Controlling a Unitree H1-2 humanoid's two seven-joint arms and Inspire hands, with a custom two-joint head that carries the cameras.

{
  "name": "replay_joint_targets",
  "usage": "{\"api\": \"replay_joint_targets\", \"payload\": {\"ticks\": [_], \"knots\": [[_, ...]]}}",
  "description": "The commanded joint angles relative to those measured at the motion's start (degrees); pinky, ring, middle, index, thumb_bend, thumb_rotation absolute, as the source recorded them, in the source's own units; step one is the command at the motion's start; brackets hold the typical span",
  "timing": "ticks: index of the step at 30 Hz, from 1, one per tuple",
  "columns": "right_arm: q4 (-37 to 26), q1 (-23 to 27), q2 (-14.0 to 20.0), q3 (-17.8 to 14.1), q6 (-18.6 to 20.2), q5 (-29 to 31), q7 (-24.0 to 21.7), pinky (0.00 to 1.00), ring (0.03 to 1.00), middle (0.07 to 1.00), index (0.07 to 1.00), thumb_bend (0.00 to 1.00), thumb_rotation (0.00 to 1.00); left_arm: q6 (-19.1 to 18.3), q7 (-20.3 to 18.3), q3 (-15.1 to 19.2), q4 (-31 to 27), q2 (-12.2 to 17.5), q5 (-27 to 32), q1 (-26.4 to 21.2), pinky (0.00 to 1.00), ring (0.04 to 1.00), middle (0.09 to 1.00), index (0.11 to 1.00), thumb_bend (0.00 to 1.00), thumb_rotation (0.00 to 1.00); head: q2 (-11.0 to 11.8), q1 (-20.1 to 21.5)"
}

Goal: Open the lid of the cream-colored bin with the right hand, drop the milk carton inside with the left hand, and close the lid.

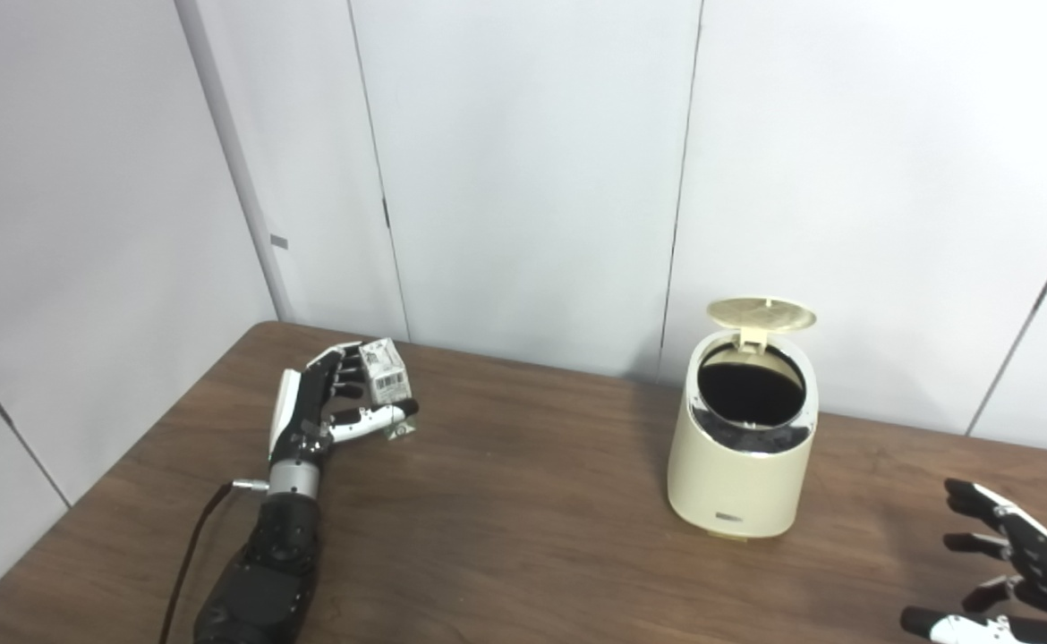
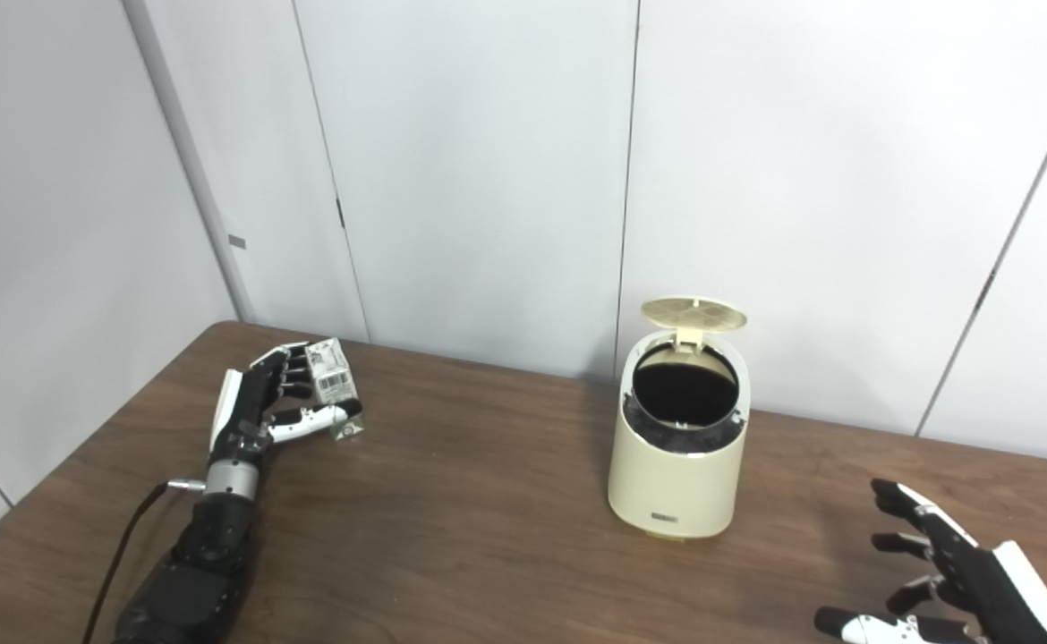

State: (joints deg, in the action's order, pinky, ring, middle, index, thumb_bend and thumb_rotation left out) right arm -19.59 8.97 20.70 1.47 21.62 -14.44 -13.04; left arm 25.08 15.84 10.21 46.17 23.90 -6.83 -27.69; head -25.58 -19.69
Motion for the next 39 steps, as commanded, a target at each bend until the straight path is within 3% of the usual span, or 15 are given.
{"api": "replay_joint_targets", "payload": {"ticks": [1,5,8,12,18,19,22,32,39], "knots": [[-1.8,1.2,1.4,-0.9,-2.1,0.4,0.2,0.45,0.779,0.886,0.878,0.92,0.31,1.6,0.9,-0.2,0.2,1.2,-0.1,-2.3,0.64,0.669,0.686,0.705,0.99,0.20,-0.1,0.0],[-1.7,0.8,1.7,-0.8,-2.6,0.0,0.4,0.44,0.770,0.884,0.879,0.92,0.32,1.3,0.7,0.2,0.2,0.7,0.7,-2.5,0.64,0.668,0.684,0.699,0.98,0.20,-0.2,0.0],[-1.9,0.5,1.8,-0.7,-2.4,-0.4,0.4,0.45,0.772,0.885,0.883,0.89,0.32,1.3,0.8,1.4,0.1,-0.3,2.8,-3.0,0.61,0.653,0.673,0.677,0.96,0.14,-0.4,0.0],[-1.9,0.3,1.8,-0.9,-2.0,0.1,0.3,0.47,0.773,0.888,0.885,0.89,0.30,1.7,0.9,2.9,0.3,-1.5,5.3,-3.7,0.51,0.562,0.608,0.617,0.91,0.04,-0.4,0.0],[-2.0,-0.3,2.1,-0.9,-2.1,0.3,0.1,0.48,0.795,0.902,0.893,0.87,0.30,1.8,1.1,3.6,1.3,-2.3,6.3,-4.5,0.45,0.500,0.535,0.566,0.83,0.00,-0.5,-0.2],[-1.8,-0.4,2.2,-0.8,-2.4,0.3,0.2,0.48,0.800,0.905,0.896,0.86,0.30,1.8,1.0,3.6,1.4,-2.4,6.4,-4.6,0.45,0.496,0.523,0.521,0.65,0.03,-0.5,-0.2],[-1.8,-0.5,2.1,-0.8,-2.3,0.3,0.3,0.48,0.804,0.904,0.895,0.86,0.31,1.8,1.4,3.4,1.9,-2.5,5.9,-4.8,0.45,0.494,0.481,0.511,0.54,0.01,-0.5,-0.2],[-1.4,-1.1,1.5,-1.3,-2.8,1.0,0.9,0.53,0.812,0.908,0.889,0.86,0.30,1.8,1.2,2.7,1.0,-3.5,5.6,-4.8,0.44,0.484,0.477,0.501,0.52,0.00,-0.8,0.5],[0.1,-0.9,1.6,-0.8,-5.7,-0.4,1.7,0.52,0.802,0.902,0.896,0.88,0.37,1.8,-1.9,1.0,-7.0,-4.6,5.7,-2.8,0.43,0.475,0.475,0.505,0.52,0.00,-0.8,2.3]]}}
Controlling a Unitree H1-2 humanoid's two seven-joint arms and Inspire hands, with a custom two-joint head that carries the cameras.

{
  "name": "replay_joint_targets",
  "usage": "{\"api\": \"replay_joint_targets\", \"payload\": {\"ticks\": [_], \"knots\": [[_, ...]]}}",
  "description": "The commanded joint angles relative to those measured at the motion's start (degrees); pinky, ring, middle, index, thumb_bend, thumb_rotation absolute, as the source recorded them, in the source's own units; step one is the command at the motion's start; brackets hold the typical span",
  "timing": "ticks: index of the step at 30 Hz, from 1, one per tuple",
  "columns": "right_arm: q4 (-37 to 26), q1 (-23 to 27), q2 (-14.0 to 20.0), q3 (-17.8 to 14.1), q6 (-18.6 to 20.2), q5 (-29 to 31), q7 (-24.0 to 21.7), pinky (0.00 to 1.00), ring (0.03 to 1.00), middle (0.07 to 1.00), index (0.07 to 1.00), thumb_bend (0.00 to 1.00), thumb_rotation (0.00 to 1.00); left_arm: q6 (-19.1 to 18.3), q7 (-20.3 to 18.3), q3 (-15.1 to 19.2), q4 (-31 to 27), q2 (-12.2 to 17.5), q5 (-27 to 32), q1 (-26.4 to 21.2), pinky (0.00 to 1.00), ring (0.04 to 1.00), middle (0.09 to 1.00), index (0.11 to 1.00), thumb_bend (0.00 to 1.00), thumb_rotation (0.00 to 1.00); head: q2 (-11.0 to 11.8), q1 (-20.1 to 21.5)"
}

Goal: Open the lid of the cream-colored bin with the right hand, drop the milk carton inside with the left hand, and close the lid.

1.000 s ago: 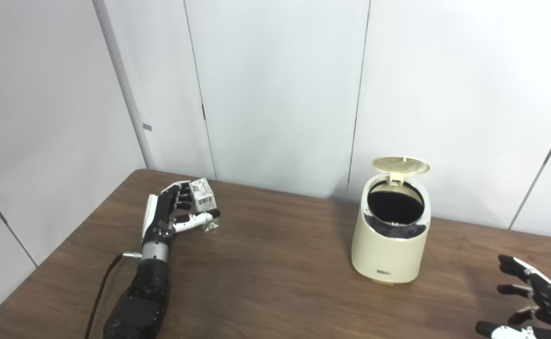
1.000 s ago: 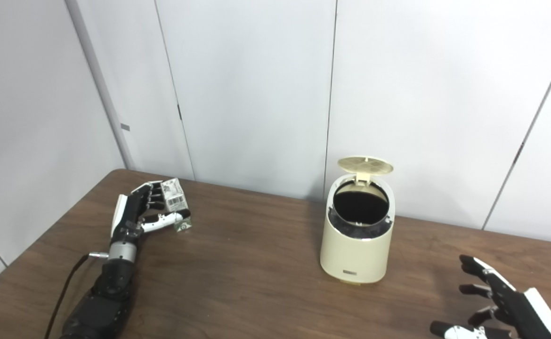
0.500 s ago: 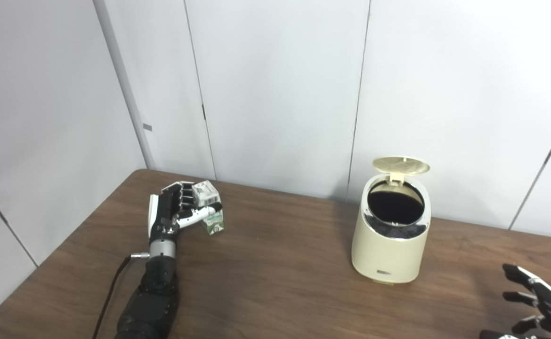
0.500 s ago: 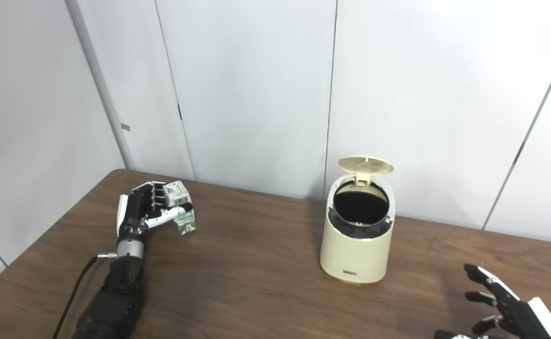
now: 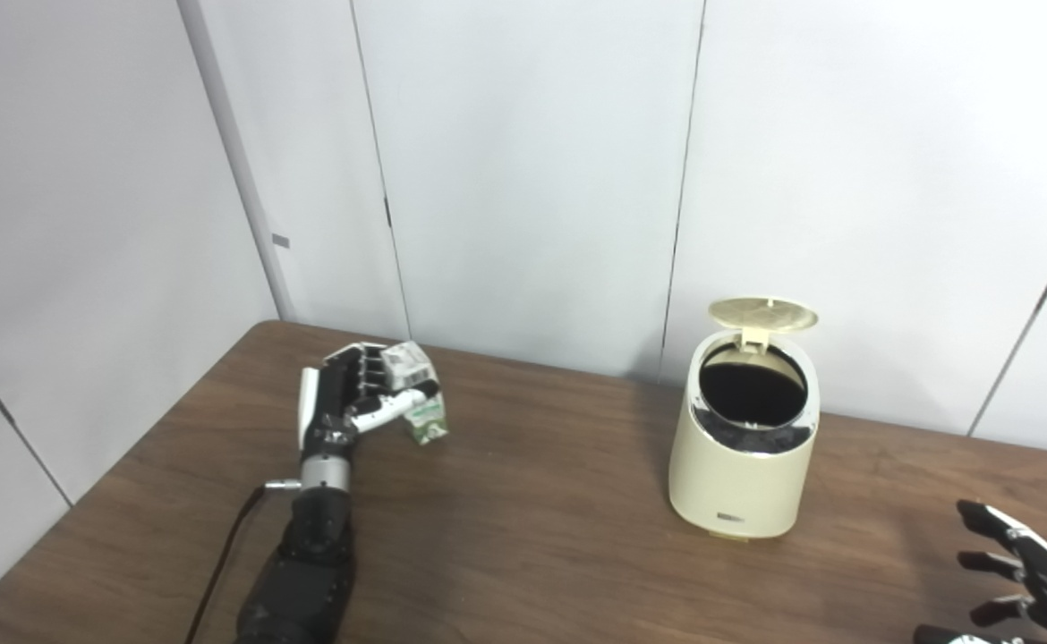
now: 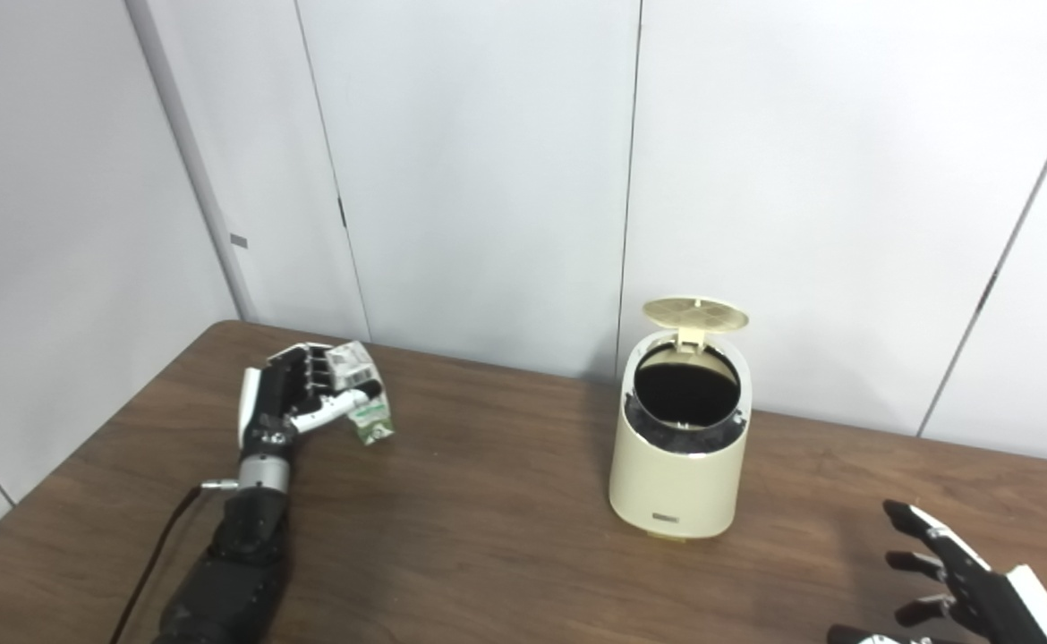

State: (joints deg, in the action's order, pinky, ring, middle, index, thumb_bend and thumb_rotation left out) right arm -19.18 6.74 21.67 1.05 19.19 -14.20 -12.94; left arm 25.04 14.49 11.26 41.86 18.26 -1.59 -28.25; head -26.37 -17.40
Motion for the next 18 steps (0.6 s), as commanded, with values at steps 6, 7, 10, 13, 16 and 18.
{"api": "replay_joint_targets", "payload": {"ticks": [6,7,10,13,16,18], "knots": [[-0.1,2.1,-0.5,0.5,-4.0,-2.4,2.1,0.59,0.827,0.911,0.906,0.85,0.31,1.9,-4.4,-1.6,-12.5,-0.3,0.5,-1.4,0.44,0.485,0.492,0.488,0.52,0.00,0.1,3.1],[-0.8,2.2,-0.7,0.7,-2.5,-2.6,1.8,0.59,0.828,0.912,0.907,0.85,0.31,1.9,-5.2,-1.9,-14.1,-0.4,0.7,-1.4,0.44,0.485,0.492,0.488,0.52,0.00,0.2,3.8],[-2.5,2.6,-1.4,1.6,0.2,-3.9,1.3,0.68,0.857,0.922,0.916,0.81,0.24,1.8,-7.9,-2.6,-18.2,-0.8,1.6,-1.9,0.44,0.461,0.495,0.498,0.51,0.00,0.5,5.5],[-2.2,3.1,-2.0,2.1,-0.7,-4.1,1.8,0.71,0.858,0.921,0.910,0.79,0.13,1.6,-10.4,-4.0,-22.7,-1.2,1.4,-2.9,0.44,0.442,0.501,0.509,0.50,0.00,0.6,7.1],[-1.8,3.5,-2.5,2.7,-1.6,-4.6,2.3,0.73,0.850,0.917,0.906,0.78,0.05,1.3,-11.5,-5.3,-25.6,-1.7,0.5,-4.4,0.43,0.438,0.498,0.517,0.50,0.00,0.9,8.9],[-1.2,3.7,-2.9,3.1,-2.5,-4.7,2.6,0.74,0.847,0.917,0.904,0.78,0.03,0.8,-12.1,-6.0,-27.1,-2.2,0.2,-5.5,0.43,0.434,0.495,0.521,0.50,0.00,1.1,9.9]]}}
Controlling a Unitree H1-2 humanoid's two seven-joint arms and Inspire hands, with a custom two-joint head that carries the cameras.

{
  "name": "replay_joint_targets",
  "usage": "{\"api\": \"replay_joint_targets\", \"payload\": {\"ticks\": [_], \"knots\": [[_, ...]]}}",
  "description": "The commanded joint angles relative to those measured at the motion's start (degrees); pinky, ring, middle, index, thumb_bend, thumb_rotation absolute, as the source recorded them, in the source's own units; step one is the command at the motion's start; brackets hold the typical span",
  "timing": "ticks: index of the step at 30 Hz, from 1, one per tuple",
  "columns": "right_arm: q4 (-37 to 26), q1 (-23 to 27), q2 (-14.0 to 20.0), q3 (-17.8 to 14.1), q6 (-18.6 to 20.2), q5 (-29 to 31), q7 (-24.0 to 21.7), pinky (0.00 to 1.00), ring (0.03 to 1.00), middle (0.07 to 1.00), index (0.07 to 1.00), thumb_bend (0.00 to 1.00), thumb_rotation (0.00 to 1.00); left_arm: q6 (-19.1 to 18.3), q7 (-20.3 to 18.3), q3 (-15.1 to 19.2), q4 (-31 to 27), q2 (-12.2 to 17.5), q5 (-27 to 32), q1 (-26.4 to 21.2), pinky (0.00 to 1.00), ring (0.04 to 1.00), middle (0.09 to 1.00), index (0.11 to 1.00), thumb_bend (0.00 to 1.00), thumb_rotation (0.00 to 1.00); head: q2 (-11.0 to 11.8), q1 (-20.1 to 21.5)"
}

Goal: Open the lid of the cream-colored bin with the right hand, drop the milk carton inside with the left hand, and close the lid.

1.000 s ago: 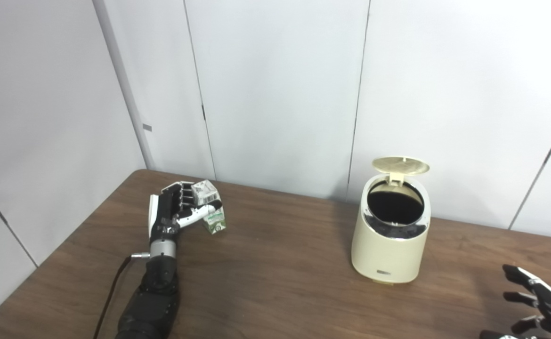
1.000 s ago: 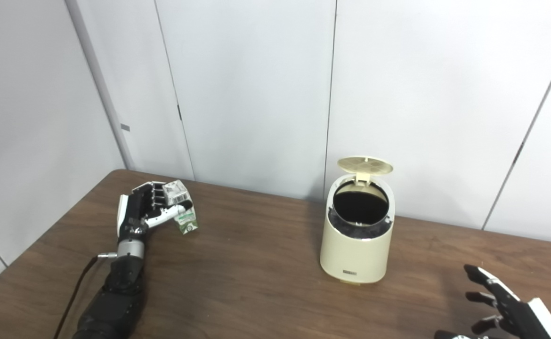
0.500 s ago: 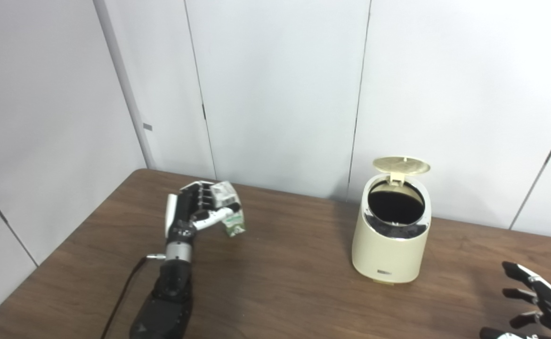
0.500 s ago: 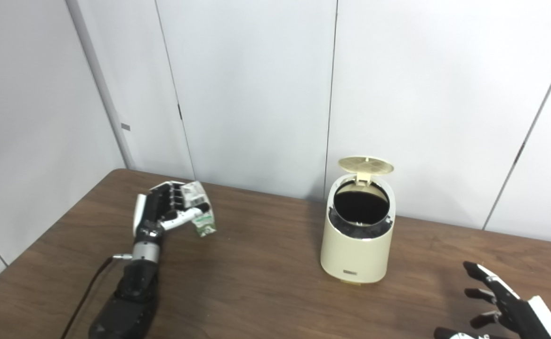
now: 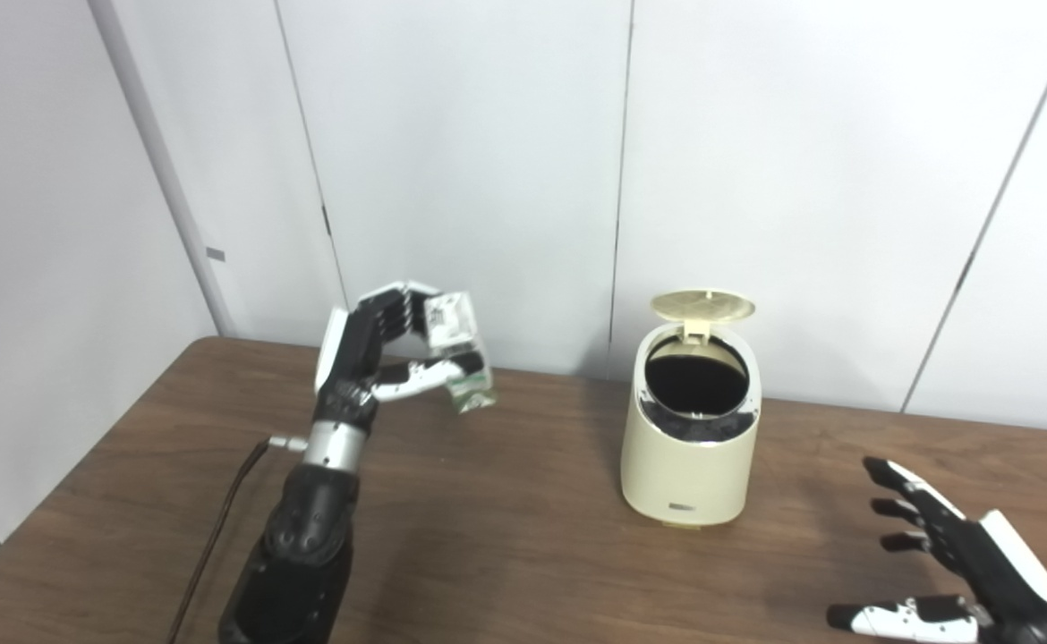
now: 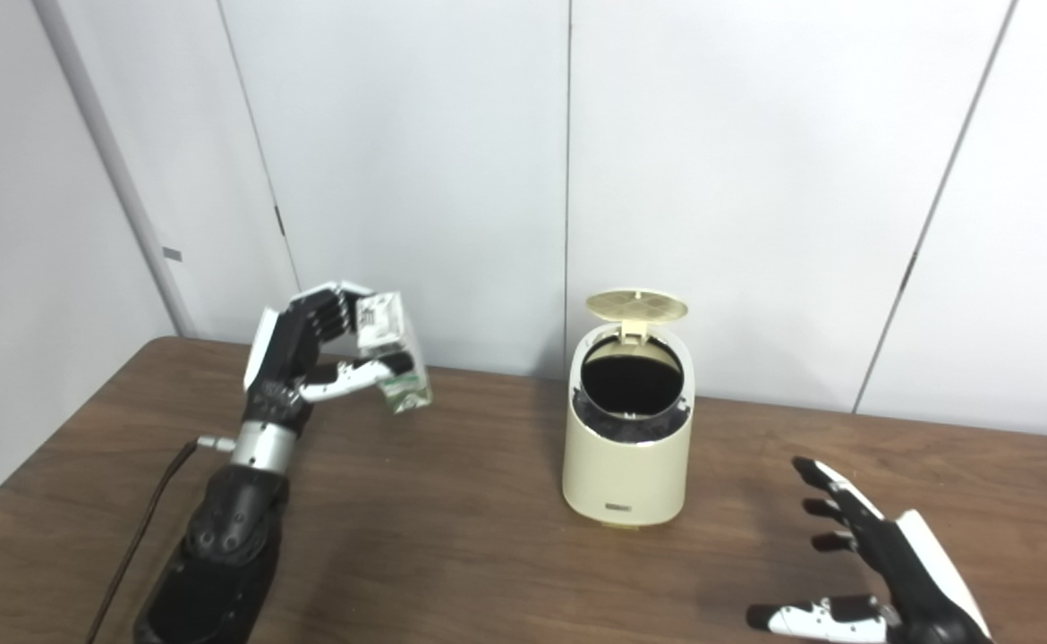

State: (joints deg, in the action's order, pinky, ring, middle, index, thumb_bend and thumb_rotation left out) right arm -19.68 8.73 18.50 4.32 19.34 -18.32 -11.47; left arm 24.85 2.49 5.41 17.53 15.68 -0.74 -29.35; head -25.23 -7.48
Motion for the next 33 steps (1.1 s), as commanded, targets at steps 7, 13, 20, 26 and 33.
{"api": "replay_joint_targets", "payload": {"ticks": [7,13,20,26,33], "knots": [[1.4,2.4,-1.0,0.3,-5.2,-0.6,2.1,0.72,0.855,0.927,0.910,0.79,0.08,-0.1,-2.4,-2.3,-4.8,-2.6,0.3,-7.6,0.43,0.437,0.493,0.520,0.50,0.00,0.6,3.4],[1.9,2.4,-1.6,0.5,-5.9,-1.1,2.8,0.72,0.860,0.933,0.909,0.78,0.09,0.1,-4.0,-4.0,-4.6,-5.6,0.8,-9.3,0.43,0.435,0.491,0.523,0.50,0.00,1.0,5.4],[1.7,2.1,-2.1,0.4,-5.5,-1.5,3.0,0.75,0.877,0.938,0.919,0.78,0.14,1.8,-5.8,-5.3,-2.1,-8.7,1.5,-11.0,0.43,0.434,0.490,0.526,0.50,0.00,1.0,7.0],[1.4,1.9,-2.5,0.7,-5.3,-2.3,3.2,0.76,0.876,0.935,0.918,0.78,0.16,2.0,-6.5,-6.0,-0.3,-11.2,2.0,-11.8,0.41,0.431,0.491,0.527,0.50,0.00,0.9,8.0],[1.9,1.9,-2.9,0.8,-6.1,-3.1,3.8,0.75,0.867,0.925,0.908,0.78,0.16,2.1,-7.8,-6.0,1.3,-12.9,2.1,-12.2,0.42,0.433,0.491,0.529,0.50,0.00,0.8,9.0]]}}
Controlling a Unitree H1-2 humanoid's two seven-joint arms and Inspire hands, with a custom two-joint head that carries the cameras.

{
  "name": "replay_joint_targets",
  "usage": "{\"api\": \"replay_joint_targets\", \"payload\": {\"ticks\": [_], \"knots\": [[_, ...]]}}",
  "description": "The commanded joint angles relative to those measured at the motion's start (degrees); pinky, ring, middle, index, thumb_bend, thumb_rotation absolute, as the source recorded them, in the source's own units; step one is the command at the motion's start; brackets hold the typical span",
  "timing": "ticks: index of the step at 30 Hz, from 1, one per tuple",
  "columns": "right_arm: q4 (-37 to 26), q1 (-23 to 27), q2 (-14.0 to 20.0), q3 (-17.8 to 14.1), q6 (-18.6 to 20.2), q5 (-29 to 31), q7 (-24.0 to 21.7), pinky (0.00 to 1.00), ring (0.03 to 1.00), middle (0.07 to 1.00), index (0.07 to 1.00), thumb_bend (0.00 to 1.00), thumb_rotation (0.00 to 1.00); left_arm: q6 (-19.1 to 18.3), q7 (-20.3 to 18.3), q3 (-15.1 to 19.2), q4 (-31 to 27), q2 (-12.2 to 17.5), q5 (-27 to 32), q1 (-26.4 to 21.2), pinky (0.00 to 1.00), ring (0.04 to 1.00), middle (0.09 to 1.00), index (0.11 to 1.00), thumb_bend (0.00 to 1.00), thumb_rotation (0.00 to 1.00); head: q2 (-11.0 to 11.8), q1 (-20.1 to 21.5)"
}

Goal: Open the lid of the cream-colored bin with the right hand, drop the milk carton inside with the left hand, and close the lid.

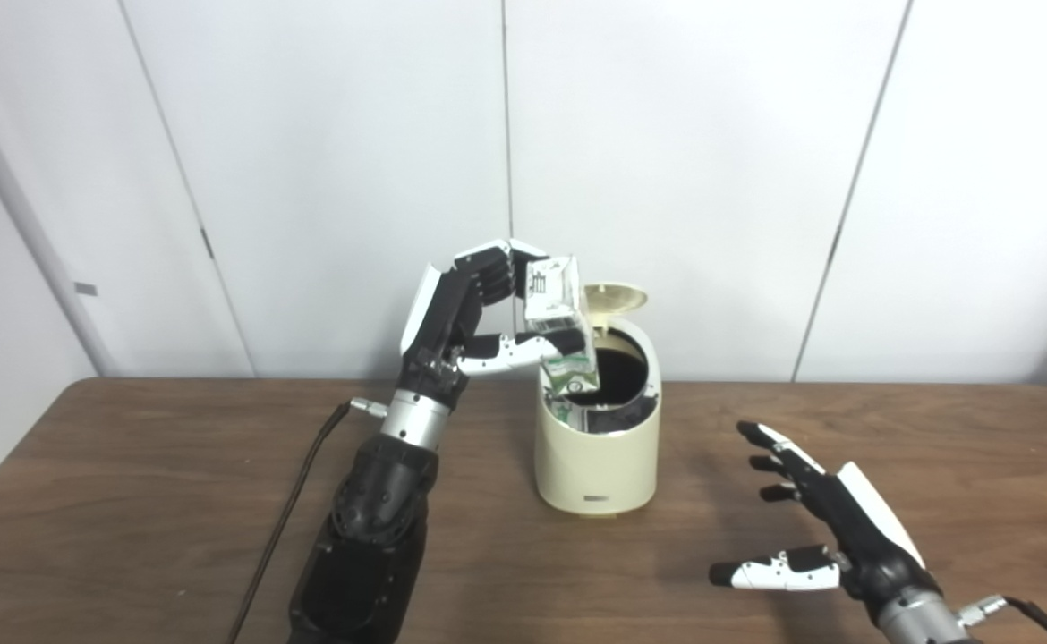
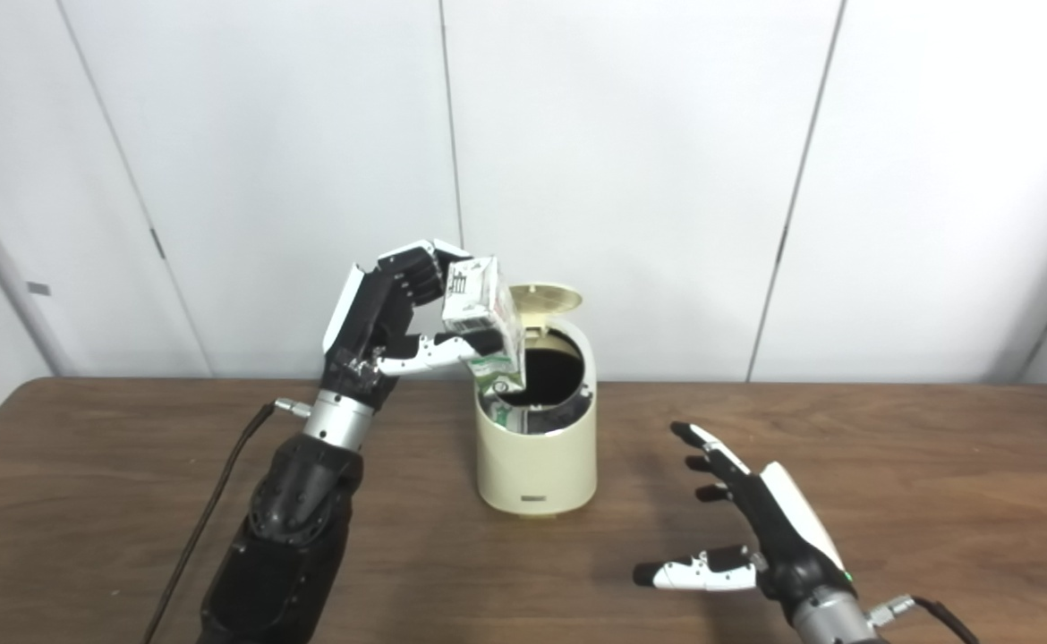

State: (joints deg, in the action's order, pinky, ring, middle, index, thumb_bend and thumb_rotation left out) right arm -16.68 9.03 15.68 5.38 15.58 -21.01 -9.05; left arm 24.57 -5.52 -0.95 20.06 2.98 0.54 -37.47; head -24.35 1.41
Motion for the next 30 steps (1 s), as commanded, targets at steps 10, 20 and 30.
{"api": "replay_joint_targets", "payload": {"ticks": [10,20,30], "knots": [[-0.9,1.3,-0.4,-0.3,-2.6,-0.9,1.6,0.73,0.865,0.925,0.907,0.79,0.20,2.3,-0.7,0.3,1.4,-1.8,0.7,-4.3,0.43,0.433,0.492,0.526,0.50,0.00,-0.2,1.2],[-1.8,0.7,-0.4,-0.2,-2.1,-1.7,1.3,0.73,0.863,0.923,0.906,0.81,0.26,2.4,-0.3,0.4,4.1,-2.9,0.0,-5.1,0.45,0.440,0.488,0.519,0.50,0.00,-0.5,1.9],[-2.4,0.0,-0.5,-0.4,-1.7,-1.8,1.3,0.74,0.863,0.924,0.906,0.81,0.27,2.4,3.7,-0.6,6.7,-3.0,-1.5,-5.5,0.47,0.449,0.481,0.515,0.50,0.00,-0.7,2.1]]}}
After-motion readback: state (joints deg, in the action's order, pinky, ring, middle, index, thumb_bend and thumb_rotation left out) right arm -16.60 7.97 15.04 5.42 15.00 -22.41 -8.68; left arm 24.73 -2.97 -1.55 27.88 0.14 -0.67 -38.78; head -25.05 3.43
